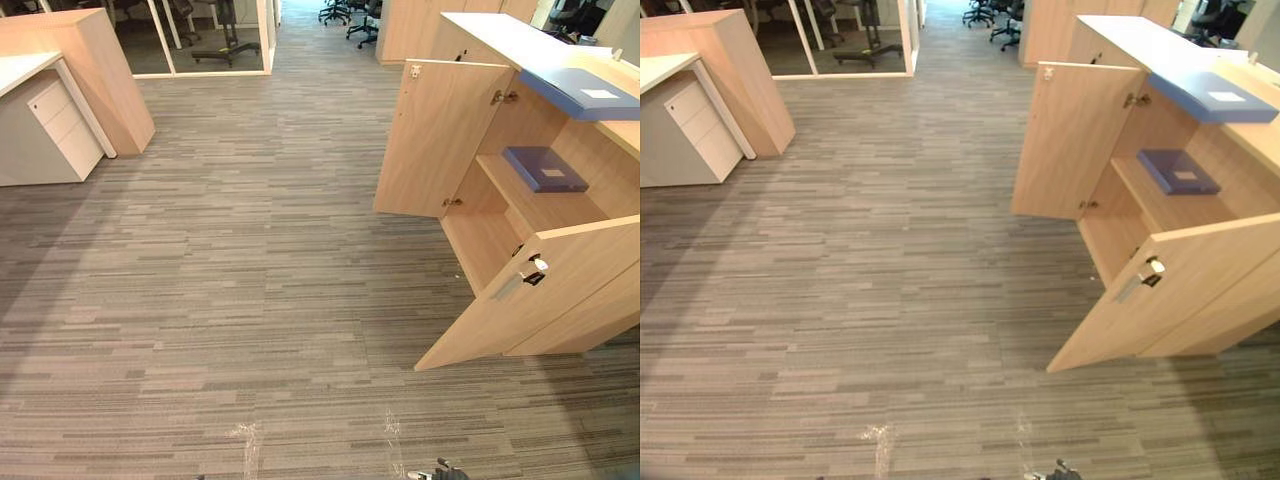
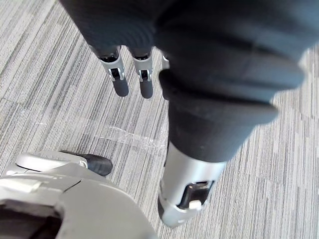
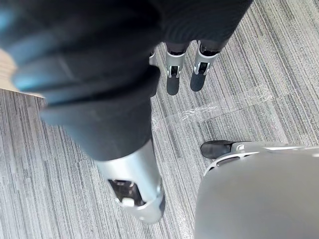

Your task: Walk over to the cabinet, pick up the folder, carry it to the office cabinet, place the folder inside the office cabinet, then close the office cabinet door

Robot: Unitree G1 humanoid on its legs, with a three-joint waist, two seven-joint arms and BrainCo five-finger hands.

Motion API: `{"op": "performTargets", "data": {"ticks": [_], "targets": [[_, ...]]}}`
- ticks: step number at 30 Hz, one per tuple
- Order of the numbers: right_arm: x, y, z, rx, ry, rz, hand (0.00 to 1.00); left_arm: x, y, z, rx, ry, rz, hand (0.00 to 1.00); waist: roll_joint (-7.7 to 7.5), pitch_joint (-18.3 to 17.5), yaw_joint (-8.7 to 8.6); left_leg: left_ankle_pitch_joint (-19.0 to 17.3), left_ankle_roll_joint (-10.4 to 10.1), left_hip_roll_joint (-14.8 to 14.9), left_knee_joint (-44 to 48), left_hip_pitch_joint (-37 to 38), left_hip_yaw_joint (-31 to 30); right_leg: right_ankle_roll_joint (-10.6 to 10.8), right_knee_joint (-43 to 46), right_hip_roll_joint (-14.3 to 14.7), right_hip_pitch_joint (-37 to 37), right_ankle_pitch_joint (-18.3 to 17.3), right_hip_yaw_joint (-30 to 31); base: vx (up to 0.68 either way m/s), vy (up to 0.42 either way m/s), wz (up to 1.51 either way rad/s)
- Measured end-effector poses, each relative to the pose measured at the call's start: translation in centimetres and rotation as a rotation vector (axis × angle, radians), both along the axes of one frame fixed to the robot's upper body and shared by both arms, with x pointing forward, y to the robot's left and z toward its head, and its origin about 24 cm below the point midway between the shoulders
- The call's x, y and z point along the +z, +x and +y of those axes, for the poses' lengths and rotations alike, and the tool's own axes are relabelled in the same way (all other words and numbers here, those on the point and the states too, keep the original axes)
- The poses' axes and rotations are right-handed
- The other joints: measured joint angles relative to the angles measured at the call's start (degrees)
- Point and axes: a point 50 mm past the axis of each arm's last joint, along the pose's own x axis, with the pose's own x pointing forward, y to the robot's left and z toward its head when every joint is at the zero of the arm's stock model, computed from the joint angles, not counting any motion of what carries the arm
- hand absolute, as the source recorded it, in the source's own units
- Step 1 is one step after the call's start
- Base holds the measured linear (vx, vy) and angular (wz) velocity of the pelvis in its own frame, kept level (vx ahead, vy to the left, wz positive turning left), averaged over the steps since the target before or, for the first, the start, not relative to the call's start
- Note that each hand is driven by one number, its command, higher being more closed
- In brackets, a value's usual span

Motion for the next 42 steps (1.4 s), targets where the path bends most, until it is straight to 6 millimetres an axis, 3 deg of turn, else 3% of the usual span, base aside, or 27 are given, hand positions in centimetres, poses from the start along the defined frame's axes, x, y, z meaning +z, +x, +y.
{"op": "performTargets", "data": {"ticks": [12, 24, 26, 27, 29, 30, 31, 33, 36, 38, 39, 40, 42], "targets": [[0.3, 0.5, 0.1, 0.022, -0.093, -0.042, 0.0, 0.3, 0.4, 0.1, -0.048, 0.058, -0.011, 0.0, -0.68, 0.95, 0.01, -0.02, -0.02, -0.01, -0.95, 1.01, 0.43, -0.61, -0.97, 0.16, 0.57, 0.43, 0.1, 0.0, 0.001, -0.01], [0.3, 0.7, 0.3, 0.016, -0.024, -0.069, 0.0, 0.3, 0.8, 0.2, -0.103, 0.064, -0.019, 0.0, -1.06, 1.21, 0.13, -0.6, -0.07, -0.03, 0.39, -0.07, 0.43, -0.62, -0.97, 0.03, 0.62, 0.42, -0.14, 0.0, 0.0, 0.01], [0.3, 0.8, 0.5, 0.018, -0.01, -0.071, 0.0, 0.5, 1.4, 0.5, -0.109, 0.071, -0.03, 0.0, -1.56, 1.94, 0.08, -4.25, -0.79, 0.14, 8.93, -4.39, -0.07, -0.68, -0.9, -0.23, 0.51, 0.37, -1.19, -0.06, 0.006, 0.26], [0.3, 0.8, 0.5, 0.015, 0.002, -0.073, 0.0, 0.6, 1.9, 0.7, -0.115, 0.074, -0.042, 0.0, -1.62, 3.06, -0.01, -6.24, -2.93, 0.41, 16.75, -7.72, 0.62, -1.56, -0.62, -0.55, 0.66, -0.29, -1.87, -0.14, 0.015, 0.3], [0.3, 0.7, 0.3, -0.005, 0.015, -0.068, 0.0, 0.7, 2.4, 0.7, -0.115, 0.078, -0.058, 0.0, -1.59, 5.09, 0.24, -6.95, -4.54, 2.19, 33.11, -15.21, 3.54, -3.48, 0.54, -0.69, 1.31, -1.8, -2.59, -0.12, 0.022, 0.26], [0.3, 0.8, 0.3, -0.005, 0.015, -0.065, 0.0, 0.8, 2.6, 1.0, -0.094, 0.089, -0.067, 0.0, -1.74, 6.38, 0.47, -6.93, -6.29, 3.93, 41.93, -19.38, 5.13, -3.9, 1.33, -0.75, 2.44, -2.53, -2.52, 0.0, 0.028, 0.13], [0.2, 0.7, 0.3, -0.007, 0.017, -0.057, 0.0, 0.8, 2.6, 1.0, -0.083, 0.091, -0.069, 0.0, -1.76, 6.65, 0.5, -8.03, -5.34, 4.83, 44.25, -20.88, 5.83, -3.94, 1.75, -0.87, 2.57, -2.87, -2.42, 0.03, 0.045, 0.03], [0.1, 0.4, 0.2, -0.013, 0.02, -0.04, 0.0, 0.8, 2.2, 1.0, -0.068, 0.094, -0.054, 0.0, -1.79, 6.85, 0.77, -9.91, -3.91, 6.84, 42.54, -23.28, 6.72, -3.48, 2.57, -1.77, 2.43, -3.44, -2.0, 0.03, 0.063, -0.13], [0.1, 0.6, 0.1, -0.026, 0.022, -0.039, 0.0, 0.6, 1.7, 0.9, -0.071, 0.09, -0.03, 0.0, -1.8, 6.99, 0.83, -7.59, -4.1, 7.04, 24.71, -23.44, 5.76, -1.93, 2.73, -4.87, 2.36, -4.47, -0.12, 0.13, 0.219, -0.25], [0.3, 1.0, -0.4, -0.02, 0.01, -0.044, 0.0, 0.5, 1.6, 0.5, -0.083, 0.086, -0.019, 0.0, -0.5, 6.87, 0.89, -2.98, -6.53, 7.85, 9.19, -22.04, 3.35, 0.18, 2.61, -6.95, 1.42, -5.8, 1.62, 0.2, 0.353, -0.37], [0.3, 1.1, -0.5, -0.019, 0.005, -0.045, 0.0, 0.4, 1.5, 0.4, -0.085, 0.084, -0.015, 0.0, 0.0, 6.81, 0.8, -1.25, -7.23, 8.41, 8.88, -22.1, 3.76, 0.97, 2.59, -7.29, 1.6, -6.3, 2.09, 0.25, 0.389, -0.35], [0.3, 1.1, -0.5, -0.02, 0.007, -0.043, 0.0, 0.4, 1.4, 0.4, -0.094, 0.085, -0.005, 0.0, -0.26, 6.57, 0.72, 2.61, -5.74, 6.73, 9.08, -21.64, 5.08, 2.43, 2.65, -9.83, 2.14, -7.23, 2.42, 0.3, 0.386, -0.37], [0.1, 1.0, 0.3, -0.021, 0.033, -0.033, 0.0, 0.5, 1.2, 1.1, -0.108, 0.108, 0.005, 0.0, -2.64, 5.25, 0.74, 3.33, -4.67, 2.42, 9.71, -21.2, 7.04, 3.03, 3.03, -14.84, 2.18, -7.65, 1.68, 0.36, 0.37, -0.37]]}}
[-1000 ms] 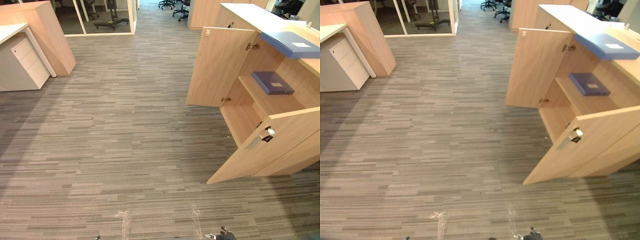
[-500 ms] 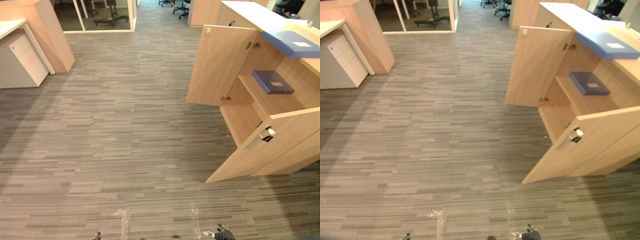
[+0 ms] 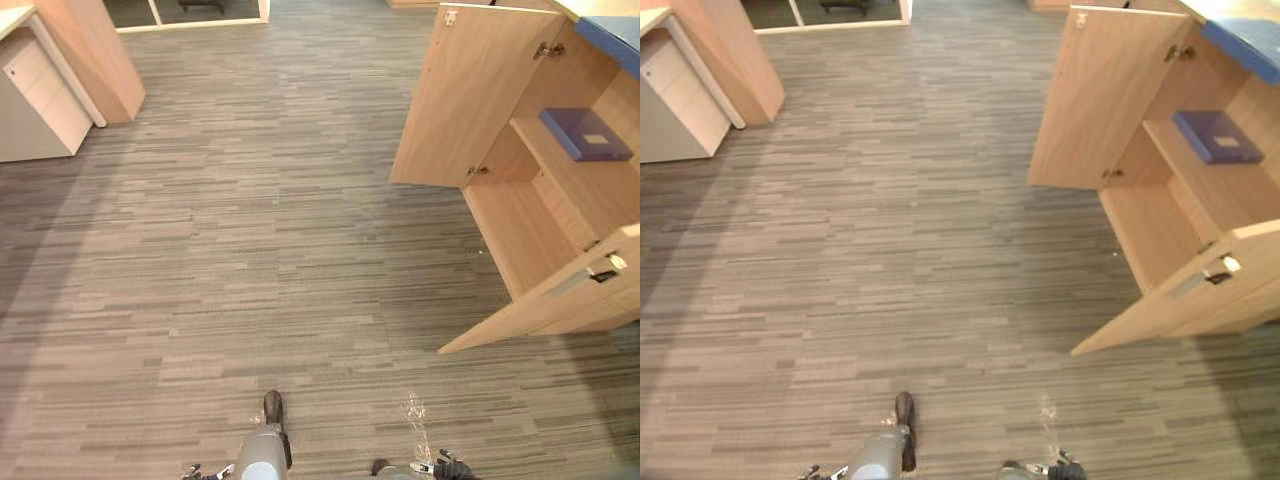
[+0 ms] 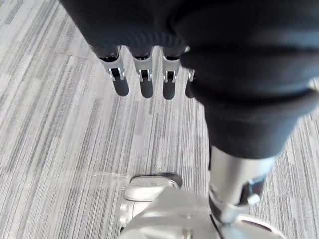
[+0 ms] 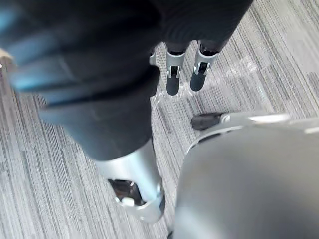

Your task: Walk over to the cabinet, pick up the folder, carry it to the office cabinet, place the folder inside the office cabinet, then close the office cabinet door

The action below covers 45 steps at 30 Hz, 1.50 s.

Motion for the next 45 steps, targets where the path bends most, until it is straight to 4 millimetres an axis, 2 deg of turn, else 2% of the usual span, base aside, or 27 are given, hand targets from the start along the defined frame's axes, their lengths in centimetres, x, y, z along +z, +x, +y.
{"op": "performTargets", "data": {"ticks": [1, 3, 4, 5, 6, 7, 8, 9, 11, 13, 15, 17, 18, 20, 21, 22, 24, 26, 29, 32, 35, 37, 38, 39, 41, 43, 45], "targets": [[0.0, 0.1, 0.1, -0.014, 0.015, -0.004, 0.0, 0.1, 0.2, 0.2, -0.007, 0.006, -0.004, 0.0, -0.61, -0.54, -0.04, -1.35, 2.4, -3.33, 0.79, 1.31, 1.57, 0.77, 2.96, -4.02, -0.11, 1.58, 0.15, 0.35, 0.304, -0.29], [0.1, 0.3, -0.2, -0.028, 0.014, -0.013, 0.0, -0.1, -0.1, -0.3, 0.001, -0.008, 0.004, 0.0, 0.62, -1.2, 0.4, -2.25, 4.31, -5.24, -1.0, 4.9, 2.71, 0.39, 11.1, -6.48, -3.39, 2.21, 0.34, 0.32, 0.302, -0.61], [0.2, 0.5, -0.7, -0.042, 0.007, -0.023, 0.0, -0.2, -0.7, -0.5, 0.002, -0.013, 0.019, 0.0, 1.21, -1.66, 0.47, -1.73, 5.1, -6.57, -2.67, 8.5, 2.77, -0.51, 20.61, -8.62, -6.24, 2.69, -0.28, 0.36, 0.372, -0.72], [0.5, 1.0, -1.1, -0.047, -0.013, -0.051, 0.0, -0.3, -0.9, -0.7, -0.01, -0.018, 0.027, 0.0, 1.69, -2.27, -0.22, -2.21, 7.71, -7.61, -3.37, 11.87, 3.76, -4.59, 31.52, -11.63, -9.32, 3.73, -2.88, 0.36, 0.371, -0.46], [0.6, 1.2, -1.3, -0.041, -0.027, -0.061, 0.0, -0.2, -0.8, -0.6, -0.016, -0.016, 0.025, 0.0, 1.51, -2.35, -0.58, -2.59, 8.59, -8.05, -3.49, 13.25, 4.01, -7.41, 37.66, -13.44, -11.03, 3.61, -5.03, 0.33, 0.331, -0.07], [0.8, 1.4, -1.7, -0.028, -0.042, -0.069, 0.0, -0.2, -0.5, -0.5, -0.021, -0.018, 0.017, 0.0, 1.61, -2.49, -1.26, -3.41, 9.46, -8.34, -3.92, 15.8, 3.55, -9.08, 47.12, -15.32, -13.6, 2.5, -9.76, 0.27, 0.225, 0.07], [0.8, 1.5, -1.7, -0.026, -0.043, -0.071, 0.0, -0.2, -0.4, -0.6, -0.026, -0.02, 0.015, 0.0, 1.69, -2.48, -1.3, -3.41, 9.45, -8.29, -4.56, 17.31, 3.41, -7.96, 49.56, -15.32, -13.8, 1.67, -12.16, 0.45, 0.25, 0.17], [0.8, 1.5, -1.5, -0.026, -0.039, -0.07, 0.0, -0.1, 0.1, -0.7, -0.05, -0.025, 0.007, 0.0, 1.95, -2.25, -1.56, -3.51, 9.28, -7.71, -6.1, 20.33, 2.6, -5.79, 50.69, -13.53, -14.12, -1.53, -18.16, 0.4, 0.149, 0.12], [0.8, 1.9, -0.9, -0.027, -0.025, -0.082, 0.0, -0.2, 0.4, -0.7, -0.048, -0.04, 0.001, 0.0, 2.24, -1.71, -1.53, -3.96, 8.57, -6.71, -6.86, 22.28, 2.49, -3.41, 46.7, -9.93, -15.41, -4.34, -22.37, 0.38, 0.05, 0.04], [1.0, 2.7, -0.8, -0.039, -0.011, -0.109, 0.0, -0.3, 0.6, -1.0, -0.038, -0.06, 0.007, 0.0, 2.93, -0.12, -1.63, -4.71, 7.44, -5.27, -6.97, 24.36, 2.58, -3.45, 38.71, -6.08, -16.13, -4.65, -25.72, 0.26, -0.063, -0.06], [1.1, 3.2, -0.5, -0.05, 0.003, -0.123, 0.0, -0.4, 0.6, -1.1, -0.038, -0.068, 0.007, 0.0, 3.19, 0.17, -1.56, -6.55, 7.61, -3.69, -7.44, 25.39, 3.15, -4.07, 29.25, -2.06, -18.61, -3.4, -27.38, 0.19, -0.123, -0.15], [1.1, 3.8, 0.2, -0.067, 0.029, -0.141, 0.0, -0.3, 0.6, -0.8, -0.039, -0.067, 0.014, 0.0, 2.26, 1.02, -1.38, -8.63, 6.35, -3.19, -7.56, 26.51, 4.4, -4.61, 14.65, 0.77, -21.29, 3.0, -27.51, 0.19, -0.158, -0.26], [1.1, 3.9, 0.2, -0.075, 0.032, -0.145, 0.0, -0.4, 0.6, -0.8, -0.038, -0.068, 0.017, 0.0, 2.15, 1.11, -1.52, -9.69, 6.41, -3.16, -7.48, 26.89, 4.46, -5.0, 13.1, 0.58, -21.82, 4.62, -27.17, 0.18, -0.153, -0.12], [1.1, 3.7, -0.2, -0.12, 0.037, -0.15, 0.0, -0.4, 0.6, -1.1, -0.05, -0.072, 0.023, 0.0, 2.13, 1.49, -2.1, -12.43, 3.76, -0.97, -7.43, 28.97, 4.31, -9.5, 15.6, 1.43, -22.52, 9.92, -26.91, 0.3, -0.212, -0.02], [1.2, 3.7, -0.3, -0.124, 0.036, -0.15, 0.0, -0.5, 0.7, -1.3, -0.045, -0.079, 0.02, 0.0, 2.7, 1.64, -2.09, -13.16, 3.1, 0.37, -7.3, 29.24, 4.22, -10.96, 16.57, 2.57, -22.6, 9.18, -27.2, 0.49, -0.343, 0.01], [1.2, 3.8, -0.5, -0.13, 0.033, -0.153, 0.0, -0.6, 0.6, -1.5, -0.037, -0.089, 0.027, 0.0, 4.37, 0.8, -2.2, -14.82, 2.61, 4.08, -5.29, 28.39, 4.24, -11.31, 17.62, 5.76, -22.51, 5.51, -28.43, 0.53, -0.39, 0.05], [1.0, 3.4, -0.1, -0.16, 0.049, -0.141, 0.0, -0.6, 0.6, -1.3, -0.038, -0.091, 0.028, 0.0, 4.24, 0.72, -2.18, -15.2, 1.52, 7.56, 1.99, 25.92, 3.73, -11.73, 17.18, 8.71, -21.31, 2.87, -29.41, 0.5, -0.414, 0.08], [0.6, 2.1, -0.4, -0.192, 0.049, -0.098, 0.0, -0.6, 0.4, -1.2, 0.04, -0.107, 0.014, 0.0, 4.48, 0.84, -1.99, -14.5, -0.53, 13.61, 27.4, 17.73, 1.04, -12.46, 13.49, 13.2, -15.33, 0.79, -29.84, 0.43, -0.399, -0.05], [0.3, 1.2, -0.6, -0.199, 0.05, -0.063, 0.0, -0.7, -0.2, -1.3, 0.156, -0.141, -0.002, 0.0, 4.58, 0.78, -1.4, -13.98, -1.45, 18.4, 52.53, 10.14, 2.18, -12.12, 9.16, 17.97, -7.78, -0.8, -25.92, 0.41, -0.214, -0.61], [0.3, 1.2, -0.5, -0.21, 0.055, -0.054, 0.0, -0.6, 0.0, -1.2, 0.216, -0.153, -0.032, 0.0, 4.29, 1.0, -0.66, -15.15, -0.14, 17.67, 55.27, 3.89, 3.0, -12.1, 6.38, 19.56, -4.99, -0.95, -21.55, 0.31, -0.068, -0.83], [0.2, 1.2, -0.5, -0.233, 0.064, -0.041, 0.0, -0.6, -0.1, -1.4, 0.266, -0.165, -0.044, 0.0, 4.23, 1.98, 1.08, -16.08, 0.36, 14.25, 42.46, 0.28, 2.48, -12.4, 4.07, 19.57, -0.47, -0.36, -15.29, 0.28, 0.01, -1.03], [0.2, 1.4, -0.4, -0.233, 0.062, -0.043, 0.0, -0.5, 0.3, -1.2, 0.269, -0.161, -0.06, 0.0, 3.87, 2.75, 0.94, -16.27, 0.68, 10.01, 34.49, -2.37, -1.6, -11.7, 2.56, 18.6, 2.08, -0.35, -13.21, 0.3, 0.064, -0.61], [0.3, 1.7, -0.4, -0.231, 0.065, -0.047, 0.0, -0.4, 0.3, -1.1, 0.269, -0.156, -0.063, 0.0, 3.28, 3.06, 1.03, -14.97, -0.76, 7.24, 24.28, -1.68, -3.63, -10.86, 2.02, 17.52, 3.03, -0.4, -12.33, 0.3, 0.116, -0.6], [0.4, 2.0, -0.4, -0.227, 0.061, -0.063, 0.0, -0.4, 0.2, -1.2, 0.269, -0.153, -0.07, 0.0, 3.47, 3.05, 0.83, -10.94, -0.79, 4.71, 6.94, -0.86, -7.98, -9.65, 1.57, 16.63, 4.13, -0.87, -10.66, 0.3, 0.133, -0.58], [0.4, 2.1, -0.1, -0.226, 0.062, -0.074, 0.0, -0.5, -0.1, -1.4, 0.292, -0.16, -0.066, 0.0, 3.85, 3.32, 0.89, -7.07, -1.21, 4.87, -2.72, -1.01, -10.69, -7.58, 1.57, 16.18, 6.41, -2.23, -8.66, 0.29, 0.173, -0.47], [0.1, 0.7, -0.1, -0.24, 0.062, -0.044, 0.0, -0.7, -1.2, -1.7, 0.315, -0.169, -0.044, 0.0, 4.53, 3.01, 1.21, -6.85, -1.02, 5.61, -3.6, -0.72, -12.61, -4.93, 2.0, 15.65, 8.58, -4.86, -5.96, 0.46, 0.376, -0.65], [0.0, 0.3, 0.1, -0.249, 0.068, -0.041, 0.0, -0.8, -2.7, -1.6, 0.368, -0.172, -0.012, 0.0, 4.17, 1.76, 1.5, -0.89, -0.57, 4.51, 0.25, -1.1, -13.28, -3.0, 3.95, 13.0, 9.1, -7.91, -2.61, 0.48, 0.44, -0.94]]}}
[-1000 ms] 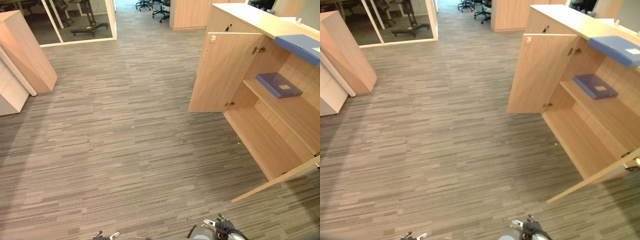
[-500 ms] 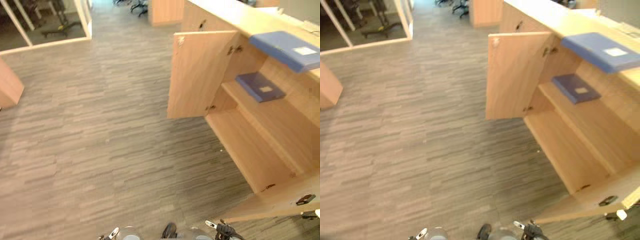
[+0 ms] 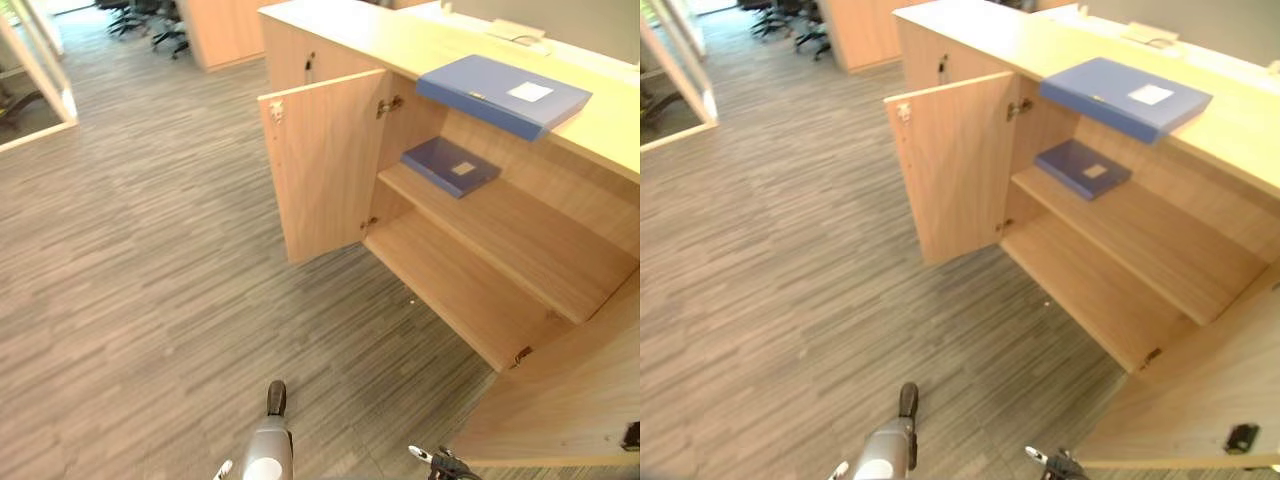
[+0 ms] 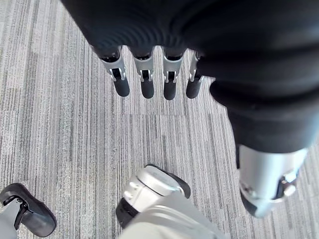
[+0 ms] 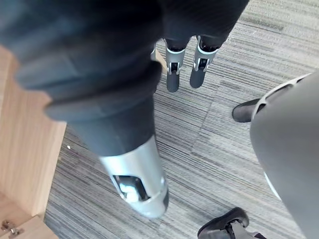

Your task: Walk over to the cabinet, pick up the folder, carry it to the office cabinet, place the folder inside the office cabinet, then close the office cabinet door

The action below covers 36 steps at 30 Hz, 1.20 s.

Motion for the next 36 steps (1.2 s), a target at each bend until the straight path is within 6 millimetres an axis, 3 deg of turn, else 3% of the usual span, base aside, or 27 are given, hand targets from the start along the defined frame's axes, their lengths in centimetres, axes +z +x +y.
{"op": "performTargets", "data": {"ticks": [2, 3, 4, 6, 7, 8, 10, 11, 13, 14, 15, 17, 18, 21, 22, 23, 26, 27, 29, 30, 32, 34, 36], "targets": [[-0.3, -1.0, 0.4, -0.017, 0.016, 0.024, 0.0, 0.0, -1.6, 0.4, 0.061, 0.004, 0.031, 0.0, -2.56, -2.54, 1.28, 1.65, 0.99, -4.38, 8.41, -2.14, 1.85, 2.65, 1.74, -6.46, -0.94, -1.97, 4.16, 0.46, 0.422, -1.13], [-0.4, -1.4, 0.5, -0.031, 0.023, 0.035, 0.0, 0.0, -1.9, 0.5, 0.07, 0.004, 0.036, 0.0, -2.58, -2.75, 1.41, 1.09, 1.88, -5.15, 10.49, -2.41, 2.97, 2.94, 2.76, -7.99, -0.98, -2.02, 4.81, 0.37, 0.326, -0.98], [-0.5, -1.7, 0.7, -0.065, 0.037, 0.04, 0.0, -0.1, -2.0, 0.2, 0.088, -0.007, 0.041, 0.0, -2.53, -3.18, 1.4, -2.03, 4.39, -6.28, 13.16, -1.82, 5.67, 2.94, 7.62, -10.59, -2.92, -1.98, 6.28, 0.41, 0.42, -0.89], [-0.4, -1.7, 0.4, -0.088, 0.043, 0.037, 0.0, -0.1, -2.4, 0.3, 0.117, -0.007, 0.043, 0.0, -2.62, -4.14, 1.2, -4.56, 6.89, -8.59, 13.45, 1.31, 9.72, 2.25, 20.86, -15.35, -8.35, -1.56, 7.08, 0.41, 0.46, -0.8], [-0.2, -1.4, -0.1, -0.086, 0.018, 0.015, 0.0, -0.1, -2.4, 0.3, 0.12, -0.009, 0.042, 0.0, -2.62, -4.16, 1.12, -6.3, 8.37, -10.08, 12.99, 4.42, 12.16, -1.22, 31.79, -18.77, -12.42, 0.87, 6.96, 0.34, 0.379, -0.6], [0.1, -0.7, -1.0, -0.071, -0.013, -0.008, 0.0, -0.1, -2.4, 0.3, 0.117, -0.009, 0.043, 0.0, -2.45, -4.22, 0.33, -7.85, 9.84, -11.2, 12.51, 7.43, 13.88, -6.77, 40.74, -22.31, -15.71, 5.38, 4.97, 0.32, 0.363, -0.54], [0.5, 0.0, -1.6, -0.059, -0.037, -0.033, 0.0, -0.1, -2.2, 0.5, 0.12, -0.006, 0.038, 0.0, -2.0, -3.96, -0.26, -8.96, 10.96, -11.85, 10.17, 12.56, 15.5, -10.0, 50.82, -26.44, -18.38, 7.29, -0.95, 0.27, 0.286, -0.39], [0.5, 0.1, -1.6, -0.059, -0.039, -0.035, 0.0, -0.1, -2.2, 0.5, 0.119, -0.005, 0.037, 0.0, -1.83, -3.86, -0.3, -8.97, 10.97, -11.84, 9.34, 13.7, 15.61, -9.7, 52.11, -26.75, -18.96, 7.1, -2.24, 0.29, 0.253, -0.45], [0.6, 0.6, -1.4, -0.012, -0.048, -0.044, 0.0, -0.1, -1.6, 0.4, 0.083, -0.006, 0.029, 0.0, -1.51, -3.96, -0.76, -9.49, 10.41, -10.48, 4.2, 19.3, 17.22, -5.52, 53.82, -24.7, -22.14, 4.3, -10.96, 0.2, 0.142, -0.51], [0.6, 0.8, -1.2, 0.009, -0.048, -0.049, 0.0, -0.1, -1.4, 0.4, 0.068, -0.005, 0.027, 0.0, -1.5, -4.09, -0.97, -9.73, 10.16, -10.04, 3.45, 19.57, 17.62, -4.55, 51.99, -23.64, -23.3, 3.67, -13.04, 0.16, 0.07, -0.6], [0.7, 1.7, -0.9, 0.035, -0.049, -0.069, 0.0, 0.0, -0.9, 0.4, 0.041, -0.005, 0.02, 0.0, -1.32, -3.82, -1.56, -10.15, 10.26, -9.33, 1.73, 20.25, 18.39, -2.55, 45.48, -20.99, -25.78, 2.37, -17.36, 0.22, 0.035, -0.51], [0.8, 2.1, -0.8, 0.048, -0.048, -0.079, 0.0, -0.1, 0.0, 0.1, 0.022, -0.009, 0.006, 0.0, -0.5, -2.53, -2.01, -10.49, 9.61, -7.97, 0.27, 21.94, 19.55, -1.85, 35.57, -17.18, -26.99, 2.2, -22.24, 0.23, -0.018, -0.44], [0.8, 2.0, -0.6, 0.045, -0.044, -0.078, 0.0, -0.1, 0.0, 0.1, 0.017, -0.007, 0.007, 0.0, -0.44, -2.24, -2.03, -10.33, 8.53, -7.32, -0.71, 23.12, 20.95, -2.41, 28.92, -15.08, -27.32, 2.73, -25.22, 0.21, -0.017, -0.33], [0.6, 1.7, -0.3, 0.017, -0.027, -0.072, 0.0, 0.0, 0.1, 0.3, 0.002, 0.002, 0.007, 0.0, -0.97, -2.18, -2.18, -11.82, 6.41, -7.48, -1.45, 25.13, 22.08, -5.31, 19.77, -13.32, -28.42, 6.62, -27.6, 0.3, -0.083, -0.21], [0.7, 1.6, -0.4, 0.006, -0.026, -0.078, 0.0, 0.0, 0.2, 0.1, -0.006, 0.001, 0.008, 0.0, -1.39, -2.15, -2.56, -12.38, 5.5, -7.29, -2.26, 26.33, 21.69, -8.51, 18.71, -12.53, -28.2, 9.93, -27.57, 0.44, -0.148, -0.02], [0.7, 1.6, -0.6, 0.006, -0.034, -0.079, 0.0, -0.1, 0.5, -0.4, -0.019, -0.01, 0.003, 0.0, -0.03, -2.77, -2.6, -12.05, 4.59, -6.02, -3.27, 26.97, 21.51, -8.4, 18.67, -11.07, -27.95, 8.77, -28.4, 0.46, -0.165, 0.03], [0.6, 1.2, -0.5, -0.037, -0.02, -0.073, 0.0, 0.0, 1.3, -0.5, -0.042, -0.004, -0.015, 0.0, 0.04, -2.58, -2.68, -12.58, 3.45, -3.61, -2.42, 28.48, 21.25, -8.26, 20.06, -8.74, -26.34, 4.37, -28.81, 0.42, -0.202, -0.01], [0.6, 1.1, -0.4, -0.047, -0.017, -0.071, 0.0, 0.0, 1.3, -0.4, -0.043, -0.002, -0.017, 0.0, 0.18, -2.7, -2.68, -13.06, 2.71, -2.87, -0.18, 28.11, 21.24, -7.95, 19.91, -8.34, -25.6, 3.69, -28.8, 0.38, -0.239, -0.02], [0.4, 0.4, -0.3, -0.062, -0.011, -0.055, 0.0, 0.1, 1.5, -0.1, -0.044, 0.002, -0.023, 0.0, -0.46, -2.33, -2.8, -14.99, 1.23, 2.16, 21.18, 20.9, 20.07, -7.19, 15.69, -5.12, -21.27, 3.04, -28.19, 0.31, -0.249, -0.13], [0.3, 0.3, -0.2, -0.062, -0.009, -0.051, 0.0, 0.1, 1.3, -0.1, -0.041, 0.001, -0.02, 0.0, -0.26, -2.39, -2.75, -14.51, 1.01, 3.93, 27.9, 18.77, 19.72, -7.22, 14.33, -3.91, -20.01, 3.13, -27.72, 0.31, -0.157, -0.49], [0.3, 0.0, -0.2, -0.065, -0.008, -0.041, 0.0, 0.0, 0.6, -0.1, -0.023, -0.004, -0.008, 0.0, 0.29, -2.54, -2.46, -14.14, 0.06, 9.77, 46.91, 12.28, 18.71, -7.22, 10.03, 1.12, -15.83, 2.94, -24.18, 0.27, -0.03, -0.8], [0.1, -0.4, -0.2, -0.071, -0.009, -0.023, 0.0, 0.0, 0.7, 0.1, -0.028, -0.002, -0.01, 0.0, 0.01, -2.29, -1.68, -14.72, 1.08, 11.0, 52.17, 8.57, 18.85, -7.54, 7.26, 2.98, -12.65, 2.69, -20.65, 0.29, 0.037, -0.85], [0.1, -0.4, -0.4, -0.07, -0.009, -0.008, 0.0, 0.0, 0.6, 0.1, -0.031, -0.002, -0.008, 0.0, -0.31, -1.95, -1.33, -15.51, 1.96, 10.5, 50.34, 5.13, 18.74, -7.12, 6.72, 2.66, -11.14, 3.59, -17.28, 0.26, 0.103, -1.04]]}}
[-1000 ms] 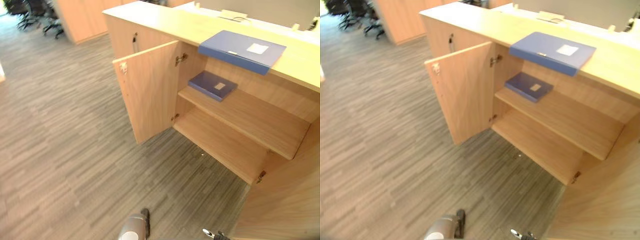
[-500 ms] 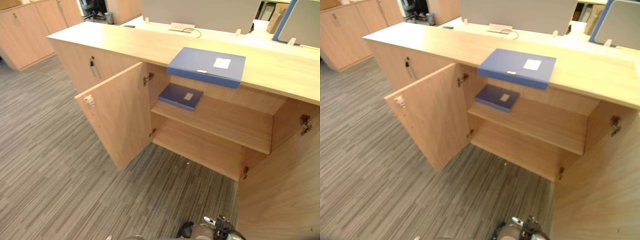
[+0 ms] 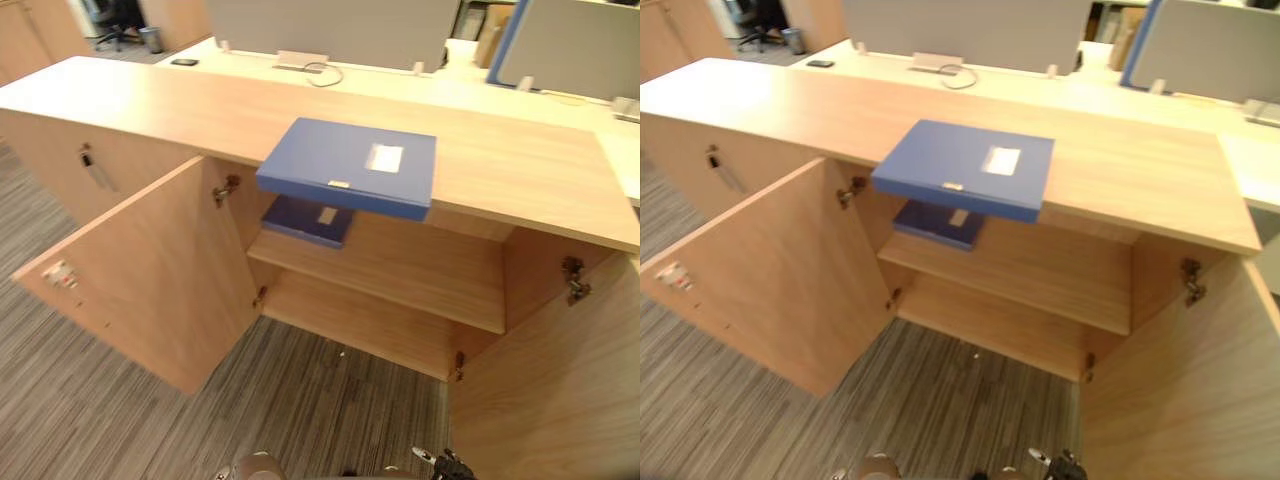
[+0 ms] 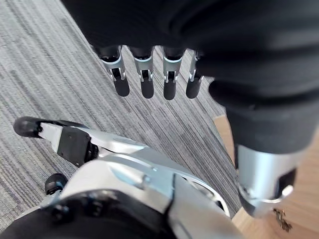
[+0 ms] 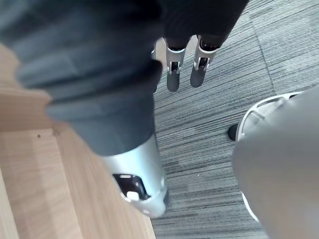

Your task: Walk over to the cabinet, pick up the folder, carry it to the office cabinet, place the folder inside the office cabinet, then close the office cabinet door

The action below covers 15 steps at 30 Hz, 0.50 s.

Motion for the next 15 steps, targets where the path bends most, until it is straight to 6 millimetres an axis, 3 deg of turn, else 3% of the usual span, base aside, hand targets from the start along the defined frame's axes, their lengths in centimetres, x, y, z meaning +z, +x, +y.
{"op": "performTargets", "data": {"ticks": [2, 3, 6, 7, 8, 11, 15], "targets": [[0.0, 0.0, 0.0, 0.011, -0.001, 0.009, 0.0, 0.0, 0.0, 0.1, -0.001, 0.001, 0.0, 0.0, -0.51, 0.51, 0.89, -0.76, 0.57, -2.6, -7.82, -1.88, -1.76, 0.48, -0.35, -1.78, 1.52, 0.28, 3.68, 0.23, 0.167, -1.16], [0.0, 0.1, 0.0, 0.015, -0.002, 0.009, 0.0, 0.1, 0.2, 0.0, 0.0, 0.003, -0.009, 0.0, -0.88, 0.82, 1.08, -0.82, 0.68, -6.07, -16.34, -2.91, -5.13, 1.56, -1.53, -3.77, 2.8, 0.93, 6.65, 0.18, 0.163, -0.96], [0.0, 0.3, 0.2, 0.05, -0.003, 0.01, 0.0, 0.1, 0.5, -0.1, 0.002, 0.0, -0.024, 0.0, -0.74, 0.73, 1.2, 1.13, -0.82, -11.12, -31.7, -2.81, -13.98, 4.32, -3.26, -5.95, 3.78, 1.56, 10.49, 0.26, 0.3, -0.9], [0.0, 0.3, 0.2, 0.052, -0.007, 0.006, 0.0, 0.1, 0.6, -0.3, -0.001, -0.005, -0.027, 0.0, -0.14, 0.37, 1.23, 7.75, -1.1, -11.67, -37.03, -1.95, -17.32, 6.35, -3.81, -5.98, 4.45, 1.47, 12.1, 0.24, 0.31, -0.71], [-0.1, 0.1, 0.9, 0.074, 0.007, 0.013, 0.0, 0.2, 0.8, 0.3, -0.011, 0.01, -0.031, 0.0, -1.38, -0.46, 1.36, 10.77, 0.17, -12.48, -37.57, -0.65, -16.39, 7.82, -4.08, -7.08, 4.95, 1.55, 13.26, 0.3, 0.359, -0.66], [-0.4, 0.0, 2.9, 0.114, 0.048, 0.016, 0.0, 0.9, 2.7, 2.0, -0.146, 0.077, -0.058, 0.0, -5.41, -2.68, 1.29, 11.85, 1.99, -16.22, -44.13, 3.79, -12.18, 9.72, -4.3, -11.77, 4.55, 3.65, 13.12, 0.3, 0.318, -0.46], [-0.3, 0.4, 3.1, 0.17, 0.044, 0.009, 0.0, 1.9, 6.7, 1.0, -0.431, 0.092, -0.155, 0.0, -4.63, -3.83, 0.81, 13.44, 4.31, -18.46, -50.52, 8.15, -8.85, 10.18, -5.65, -14.18, 4.56, 6.92, 13.73, 0.11, 0.202, -0.41]]}}
